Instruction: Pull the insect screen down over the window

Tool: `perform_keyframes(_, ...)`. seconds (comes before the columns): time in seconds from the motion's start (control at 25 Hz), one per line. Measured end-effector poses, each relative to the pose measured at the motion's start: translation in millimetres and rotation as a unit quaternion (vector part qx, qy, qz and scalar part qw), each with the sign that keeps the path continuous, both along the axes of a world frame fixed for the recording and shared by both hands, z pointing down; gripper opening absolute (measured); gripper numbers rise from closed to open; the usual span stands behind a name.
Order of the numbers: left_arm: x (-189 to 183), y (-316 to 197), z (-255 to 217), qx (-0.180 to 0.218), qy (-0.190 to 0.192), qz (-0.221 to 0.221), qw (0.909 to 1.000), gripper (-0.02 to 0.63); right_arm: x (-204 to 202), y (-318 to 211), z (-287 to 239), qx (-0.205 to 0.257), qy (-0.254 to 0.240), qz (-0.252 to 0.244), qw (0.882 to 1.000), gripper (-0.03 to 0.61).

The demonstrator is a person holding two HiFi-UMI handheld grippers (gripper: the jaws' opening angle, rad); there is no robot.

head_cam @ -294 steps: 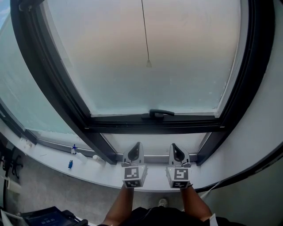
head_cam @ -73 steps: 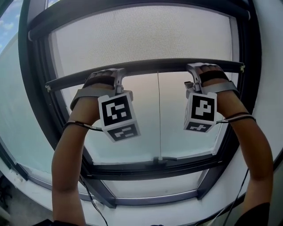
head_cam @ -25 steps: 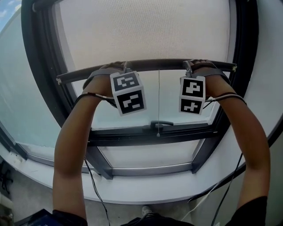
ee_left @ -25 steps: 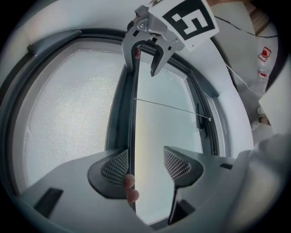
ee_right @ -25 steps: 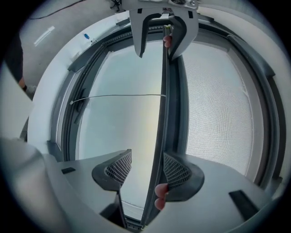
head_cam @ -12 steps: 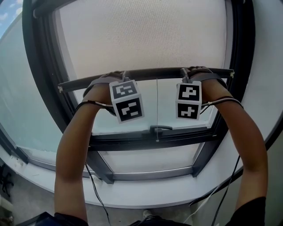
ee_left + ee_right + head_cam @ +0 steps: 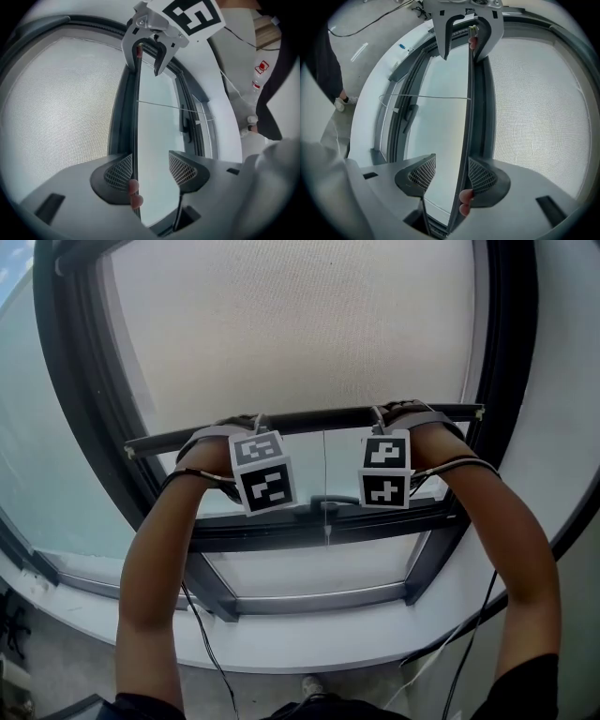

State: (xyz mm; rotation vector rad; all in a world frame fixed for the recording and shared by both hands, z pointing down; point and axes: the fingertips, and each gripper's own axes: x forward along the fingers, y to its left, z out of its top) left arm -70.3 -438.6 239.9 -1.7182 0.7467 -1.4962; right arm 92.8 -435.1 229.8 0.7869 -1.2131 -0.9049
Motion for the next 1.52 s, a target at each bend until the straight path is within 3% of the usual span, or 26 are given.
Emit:
perform_keyframes(0.36,3.3,0.7,65.1,-0.036,0.005,0.0,0.9993,0.247,1.9,2.3,65.1,-0.05,-0.013,0.002,0.999,0.219)
perform_keyframes(0.56,3.1,1.0,70.6,-0.038,0.013,0.0,0.9992,0.247,1.5,1.3,71.6,-0.033,-0.02,-0.002,0.999,0.219)
perform_keyframes(0.84,1.0,-3.3,77.5,-0.012,-0.015,-0.007,0.9998,0.247,-3.2,-3.0,76.3,-0.005,-0.065,-0.007,0.998,0.219)
perform_keyframes(1.12,1.2,-2.7,82.6,-0.008,0.013,-0.003,0.9999,0.247,-4.4,-2.5,81.6,-0.005,-0.072,0.004,0.997,0.219)
perform_keyframes(1.52,0.7,2.3,122.3,-0.059,0.035,0.004,0.9976,0.247,-6.8,3.0,121.2,-0.052,-0.081,0.013,0.995,0.219)
